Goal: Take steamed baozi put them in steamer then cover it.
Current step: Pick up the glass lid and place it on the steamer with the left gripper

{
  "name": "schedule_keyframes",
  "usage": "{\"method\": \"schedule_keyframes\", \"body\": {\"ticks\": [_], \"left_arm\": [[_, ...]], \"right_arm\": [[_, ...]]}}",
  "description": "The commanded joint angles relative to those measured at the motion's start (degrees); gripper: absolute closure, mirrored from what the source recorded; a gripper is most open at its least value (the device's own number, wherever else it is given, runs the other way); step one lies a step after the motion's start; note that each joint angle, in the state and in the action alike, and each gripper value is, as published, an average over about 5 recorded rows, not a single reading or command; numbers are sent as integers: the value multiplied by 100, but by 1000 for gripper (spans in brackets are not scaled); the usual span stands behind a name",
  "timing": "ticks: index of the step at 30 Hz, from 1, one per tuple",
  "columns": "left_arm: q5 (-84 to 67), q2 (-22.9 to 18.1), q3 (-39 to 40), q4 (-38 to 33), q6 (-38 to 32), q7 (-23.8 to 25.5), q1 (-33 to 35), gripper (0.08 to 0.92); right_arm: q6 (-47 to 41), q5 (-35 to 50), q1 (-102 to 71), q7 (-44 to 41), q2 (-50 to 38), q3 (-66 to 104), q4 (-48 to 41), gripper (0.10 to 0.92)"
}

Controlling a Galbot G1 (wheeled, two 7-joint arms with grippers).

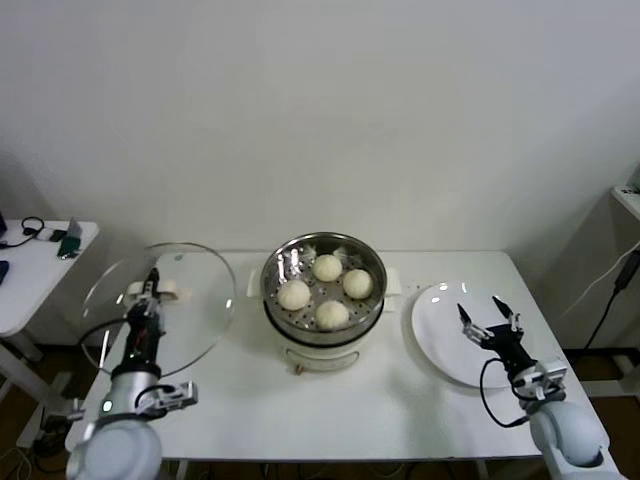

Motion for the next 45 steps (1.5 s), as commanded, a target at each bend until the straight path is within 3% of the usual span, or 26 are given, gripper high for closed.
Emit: {"method": "schedule_keyframes", "body": {"ticks": [1,18,32,45], "left_arm": [[471,19,1676,-229,1125,1078,-1578,853],[1621,-1516,3556,1177,1311,2128,-3606,853],[1968,-2625,3748,2211,1311,2181,-3749,853],[1864,-2792,3567,2789,1311,1973,-3697,853]], "right_arm": [[69,-219,305,-25,82,-272,-361,203],[175,-255,302,-56,92,-96,-546,203],[315,-295,210,-127,116,29,-656,203],[398,-333,221,-191,163,56,-771,203]]}}
